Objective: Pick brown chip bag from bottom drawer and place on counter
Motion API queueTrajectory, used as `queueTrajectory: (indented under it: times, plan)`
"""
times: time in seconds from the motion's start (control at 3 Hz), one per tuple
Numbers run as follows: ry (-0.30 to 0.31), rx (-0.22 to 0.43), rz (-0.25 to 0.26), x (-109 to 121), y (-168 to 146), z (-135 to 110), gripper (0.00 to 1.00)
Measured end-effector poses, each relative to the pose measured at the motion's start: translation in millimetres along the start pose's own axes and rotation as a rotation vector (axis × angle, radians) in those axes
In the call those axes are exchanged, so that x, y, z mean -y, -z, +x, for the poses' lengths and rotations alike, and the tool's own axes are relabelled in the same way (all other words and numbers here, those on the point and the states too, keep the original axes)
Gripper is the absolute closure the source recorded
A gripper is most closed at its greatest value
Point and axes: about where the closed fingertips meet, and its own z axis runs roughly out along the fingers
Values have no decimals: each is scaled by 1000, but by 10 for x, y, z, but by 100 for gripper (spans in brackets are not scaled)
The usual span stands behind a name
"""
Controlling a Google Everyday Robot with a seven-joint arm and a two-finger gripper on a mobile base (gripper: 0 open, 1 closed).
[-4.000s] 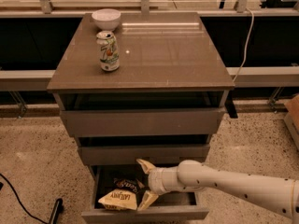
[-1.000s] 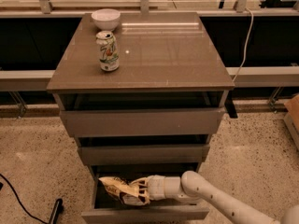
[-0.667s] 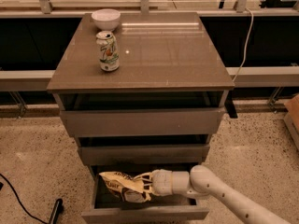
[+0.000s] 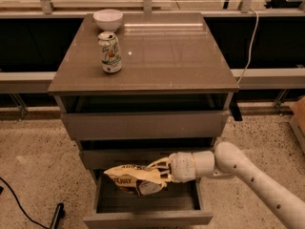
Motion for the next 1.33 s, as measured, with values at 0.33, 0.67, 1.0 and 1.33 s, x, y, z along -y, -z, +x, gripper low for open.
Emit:
queueTrajectory:
  times: [0.33,0.67,1.0,1.33]
  plan:
    - [54,58,-82,236,273,-475,100]
    - [60,89,-125,161,307,-576,100]
    - [60,89,-125,161,307,-576,100]
    - [-14,127,-96,391,574,-752,100]
